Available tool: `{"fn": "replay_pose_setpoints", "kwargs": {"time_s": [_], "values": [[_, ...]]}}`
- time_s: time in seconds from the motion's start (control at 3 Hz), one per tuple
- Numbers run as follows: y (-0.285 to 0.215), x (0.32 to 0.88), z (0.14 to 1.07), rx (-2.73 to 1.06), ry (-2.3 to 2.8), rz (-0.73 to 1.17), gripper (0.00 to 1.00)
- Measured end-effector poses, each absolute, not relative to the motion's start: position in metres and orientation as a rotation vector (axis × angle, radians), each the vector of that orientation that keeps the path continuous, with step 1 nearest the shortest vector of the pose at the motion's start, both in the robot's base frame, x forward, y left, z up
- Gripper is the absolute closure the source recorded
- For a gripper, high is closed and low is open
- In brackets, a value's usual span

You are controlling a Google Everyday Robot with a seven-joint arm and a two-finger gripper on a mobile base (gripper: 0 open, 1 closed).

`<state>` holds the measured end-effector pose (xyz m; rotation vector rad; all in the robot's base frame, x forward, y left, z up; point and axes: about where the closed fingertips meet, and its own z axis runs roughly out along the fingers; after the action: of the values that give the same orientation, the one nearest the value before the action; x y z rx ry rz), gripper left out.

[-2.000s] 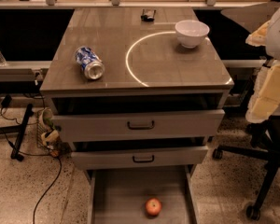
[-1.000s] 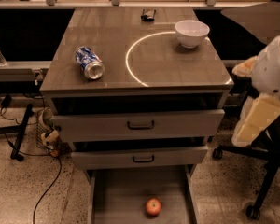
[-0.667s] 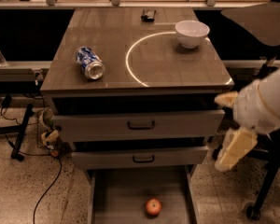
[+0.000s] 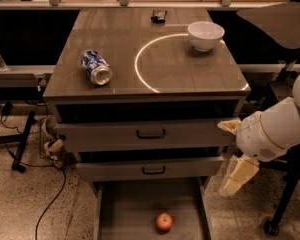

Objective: Pick apple from bottom drawer and place on counter

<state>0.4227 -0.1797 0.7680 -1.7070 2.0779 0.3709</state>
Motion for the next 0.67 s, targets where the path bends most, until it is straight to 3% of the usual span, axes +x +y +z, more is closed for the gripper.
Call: {"fn": "replay_pose_setpoints", "kwargs": {"time_s": [0.67], "values": [[-0.137, 0.404, 0.666, -1.696, 2.014, 0.458, 0.0]]}}
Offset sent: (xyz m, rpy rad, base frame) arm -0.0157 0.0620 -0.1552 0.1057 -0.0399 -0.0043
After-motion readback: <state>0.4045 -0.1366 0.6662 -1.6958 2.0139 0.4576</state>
